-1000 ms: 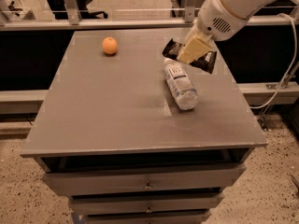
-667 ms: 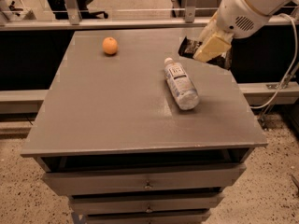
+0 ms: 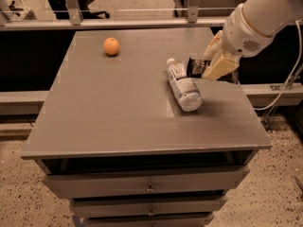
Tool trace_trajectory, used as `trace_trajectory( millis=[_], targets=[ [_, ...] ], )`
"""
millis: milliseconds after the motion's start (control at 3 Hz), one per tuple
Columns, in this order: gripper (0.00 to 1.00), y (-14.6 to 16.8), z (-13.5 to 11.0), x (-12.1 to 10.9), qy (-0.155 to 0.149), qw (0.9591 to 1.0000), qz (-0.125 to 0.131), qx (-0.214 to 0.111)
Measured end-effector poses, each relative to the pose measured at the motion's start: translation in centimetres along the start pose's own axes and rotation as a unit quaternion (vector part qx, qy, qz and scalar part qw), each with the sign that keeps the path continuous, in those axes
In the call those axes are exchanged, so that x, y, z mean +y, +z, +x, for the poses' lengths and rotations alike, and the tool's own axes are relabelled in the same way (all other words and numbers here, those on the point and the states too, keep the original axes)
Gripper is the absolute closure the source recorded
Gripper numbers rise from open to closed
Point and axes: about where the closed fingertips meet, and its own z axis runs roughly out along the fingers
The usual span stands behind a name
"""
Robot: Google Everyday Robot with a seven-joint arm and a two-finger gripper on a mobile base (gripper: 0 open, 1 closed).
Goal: Move rxbar chocolate near blue plastic bottle
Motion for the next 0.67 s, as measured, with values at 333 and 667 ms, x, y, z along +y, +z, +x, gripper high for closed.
trace_trajectory(
  millis=[333,667],
  targets=[
    [1.00,1.3,1.4,0.7,-0.015,0.9997,-0.017,0.006],
    [0.99,2.2,3.3,0.9,-0.029,0.9990,-0.029,0.016]
  ],
)
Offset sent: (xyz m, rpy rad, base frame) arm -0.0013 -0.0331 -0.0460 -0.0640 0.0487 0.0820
